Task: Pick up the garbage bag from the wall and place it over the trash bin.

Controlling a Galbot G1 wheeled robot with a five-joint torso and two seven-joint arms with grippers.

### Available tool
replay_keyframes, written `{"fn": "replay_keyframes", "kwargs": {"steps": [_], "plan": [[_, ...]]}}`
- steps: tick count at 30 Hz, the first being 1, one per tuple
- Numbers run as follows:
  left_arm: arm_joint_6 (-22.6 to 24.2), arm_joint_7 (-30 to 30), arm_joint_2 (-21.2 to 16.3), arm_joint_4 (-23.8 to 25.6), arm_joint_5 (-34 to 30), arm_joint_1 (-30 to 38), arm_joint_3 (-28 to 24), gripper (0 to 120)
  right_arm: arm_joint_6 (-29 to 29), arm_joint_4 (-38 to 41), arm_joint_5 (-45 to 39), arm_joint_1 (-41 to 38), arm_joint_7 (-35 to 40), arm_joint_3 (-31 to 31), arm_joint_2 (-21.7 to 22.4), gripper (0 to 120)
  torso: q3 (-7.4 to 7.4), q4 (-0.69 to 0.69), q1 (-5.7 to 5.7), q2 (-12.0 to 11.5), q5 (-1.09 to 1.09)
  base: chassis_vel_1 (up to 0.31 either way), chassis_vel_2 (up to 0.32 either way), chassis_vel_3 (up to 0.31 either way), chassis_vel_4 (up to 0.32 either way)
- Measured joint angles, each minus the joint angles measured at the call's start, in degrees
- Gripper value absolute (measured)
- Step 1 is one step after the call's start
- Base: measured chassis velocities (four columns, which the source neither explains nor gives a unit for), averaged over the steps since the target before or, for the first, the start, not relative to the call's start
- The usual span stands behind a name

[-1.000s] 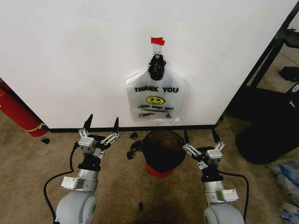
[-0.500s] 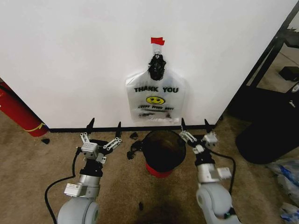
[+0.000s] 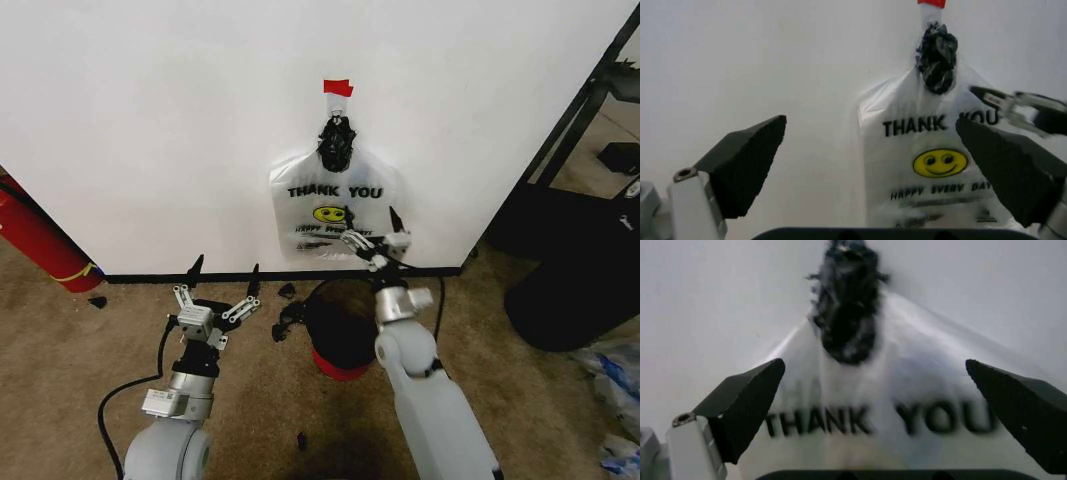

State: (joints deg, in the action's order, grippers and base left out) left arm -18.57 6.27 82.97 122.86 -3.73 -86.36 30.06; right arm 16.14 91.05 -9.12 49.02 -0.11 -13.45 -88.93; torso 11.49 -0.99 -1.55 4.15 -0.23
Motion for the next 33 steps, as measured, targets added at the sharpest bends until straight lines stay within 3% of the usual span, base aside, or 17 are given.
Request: {"fn": "replay_keyframes", "kwargs": {"steps": [8,20,27,33], "plan": [[-0.23,-0.04,-0.22,-1.90,-0.01,1.33,0.07,100,3.14,-8.53,3.92,-8.00,-0.49,1.94,-2.99,100,0.00,0.01,0.00,0.00,0.00,0.000,0.000,0.000,0.000],[-1.03,-0.35,-0.51,-2.85,-0.55,1.63,0.35,100,3.96,-12.38,7.31,-10.57,0.25,0.78,-3.18,100,0.00,0.00,0.00,0.00,0.01,0.000,0.000,0.000,0.000],[-1.23,-0.39,-0.53,-2.93,-0.67,1.57,0.60,100,5.26,-15.07,7.44,-12.67,0.18,-0.30,-3.31,78,0.00,0.01,0.01,0.00,0.01,0.000,0.000,0.000,0.000],[-1.48,-0.40,-0.29,-3.31,-0.43,1.58,0.36,100,5.32,-16.04,7.58,-13.41,0.12,-0.55,-3.29,68,-0.01,0.00,0.01,0.00,0.01,0.000,0.000,0.000,0.000]]}}
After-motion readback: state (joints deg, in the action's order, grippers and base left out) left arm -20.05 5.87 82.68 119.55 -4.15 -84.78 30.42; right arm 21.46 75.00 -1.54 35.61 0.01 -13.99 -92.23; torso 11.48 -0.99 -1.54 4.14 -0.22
